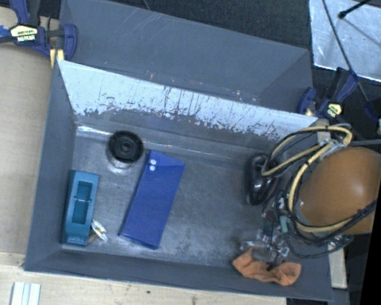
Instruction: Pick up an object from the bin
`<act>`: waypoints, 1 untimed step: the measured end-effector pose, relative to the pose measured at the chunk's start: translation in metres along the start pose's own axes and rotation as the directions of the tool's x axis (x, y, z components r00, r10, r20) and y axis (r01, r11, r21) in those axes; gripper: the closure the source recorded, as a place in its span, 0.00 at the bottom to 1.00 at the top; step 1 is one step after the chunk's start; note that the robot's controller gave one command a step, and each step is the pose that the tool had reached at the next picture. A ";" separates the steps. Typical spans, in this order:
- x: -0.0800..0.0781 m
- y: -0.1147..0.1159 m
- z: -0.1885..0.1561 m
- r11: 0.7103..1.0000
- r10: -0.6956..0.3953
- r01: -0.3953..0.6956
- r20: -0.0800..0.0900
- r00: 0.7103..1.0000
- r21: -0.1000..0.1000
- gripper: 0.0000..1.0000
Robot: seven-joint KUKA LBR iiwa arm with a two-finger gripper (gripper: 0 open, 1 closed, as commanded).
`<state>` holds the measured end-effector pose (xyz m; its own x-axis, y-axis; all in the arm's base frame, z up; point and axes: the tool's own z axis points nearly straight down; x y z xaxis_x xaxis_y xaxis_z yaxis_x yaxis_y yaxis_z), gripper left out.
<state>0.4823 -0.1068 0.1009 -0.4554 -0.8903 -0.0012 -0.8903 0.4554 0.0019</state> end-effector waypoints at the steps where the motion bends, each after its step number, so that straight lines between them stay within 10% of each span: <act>1: 0.000 0.001 -0.019 1.000 0.000 0.000 -0.001 1.000 -0.004 1.00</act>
Offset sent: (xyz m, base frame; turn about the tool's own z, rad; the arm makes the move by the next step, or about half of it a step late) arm 0.0001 0.0000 0.0989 0.0000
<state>0.4812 -0.1063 0.1203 -0.4552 -0.8904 -0.0006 -0.8904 0.4552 0.0057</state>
